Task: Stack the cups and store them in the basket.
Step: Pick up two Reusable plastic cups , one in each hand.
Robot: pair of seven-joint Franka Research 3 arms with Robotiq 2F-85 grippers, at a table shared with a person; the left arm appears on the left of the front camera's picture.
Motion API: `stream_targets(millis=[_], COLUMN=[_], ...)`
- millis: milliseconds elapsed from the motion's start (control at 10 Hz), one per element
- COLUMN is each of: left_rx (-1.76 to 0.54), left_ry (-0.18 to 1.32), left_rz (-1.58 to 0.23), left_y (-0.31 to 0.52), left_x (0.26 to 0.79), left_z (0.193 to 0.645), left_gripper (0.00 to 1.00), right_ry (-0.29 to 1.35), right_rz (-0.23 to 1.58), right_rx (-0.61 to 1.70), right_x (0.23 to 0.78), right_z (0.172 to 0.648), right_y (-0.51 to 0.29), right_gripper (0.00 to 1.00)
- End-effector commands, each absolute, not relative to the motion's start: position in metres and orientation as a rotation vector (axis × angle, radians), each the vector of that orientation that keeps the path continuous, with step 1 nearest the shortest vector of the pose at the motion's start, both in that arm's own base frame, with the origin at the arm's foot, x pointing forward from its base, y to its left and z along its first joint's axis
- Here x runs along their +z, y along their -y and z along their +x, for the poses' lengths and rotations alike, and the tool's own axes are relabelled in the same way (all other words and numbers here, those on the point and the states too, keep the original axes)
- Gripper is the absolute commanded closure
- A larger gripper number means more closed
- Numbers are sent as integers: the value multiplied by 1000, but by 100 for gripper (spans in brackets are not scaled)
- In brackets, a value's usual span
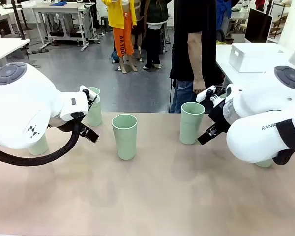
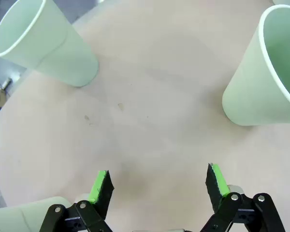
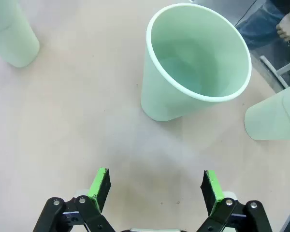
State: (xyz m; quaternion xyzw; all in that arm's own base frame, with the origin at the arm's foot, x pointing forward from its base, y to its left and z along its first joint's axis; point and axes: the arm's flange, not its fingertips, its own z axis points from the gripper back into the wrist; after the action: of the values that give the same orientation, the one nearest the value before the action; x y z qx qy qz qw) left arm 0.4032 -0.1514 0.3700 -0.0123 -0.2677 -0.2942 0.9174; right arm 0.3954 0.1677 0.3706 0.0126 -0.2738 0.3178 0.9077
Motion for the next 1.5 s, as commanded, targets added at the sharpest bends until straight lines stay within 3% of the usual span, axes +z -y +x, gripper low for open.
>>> stream_targets(millis=[0, 800, 1400], left_rx=[-605, -605, -814], left_ry=[551, 551, 623], left_rz=[-25, -25, -76], left_y=[151, 151, 95], left_x=[370, 370, 509], left_z=[403, 403, 371], left_gripper=[0, 0, 0], right_ry=[565, 565, 676], right_rz=[26, 25, 79], right_rx=[656, 657, 723], right_x=[371, 371, 501], right_z=[395, 395, 383], right_y=[-168, -168, -135], right_gripper=[0, 0, 0])
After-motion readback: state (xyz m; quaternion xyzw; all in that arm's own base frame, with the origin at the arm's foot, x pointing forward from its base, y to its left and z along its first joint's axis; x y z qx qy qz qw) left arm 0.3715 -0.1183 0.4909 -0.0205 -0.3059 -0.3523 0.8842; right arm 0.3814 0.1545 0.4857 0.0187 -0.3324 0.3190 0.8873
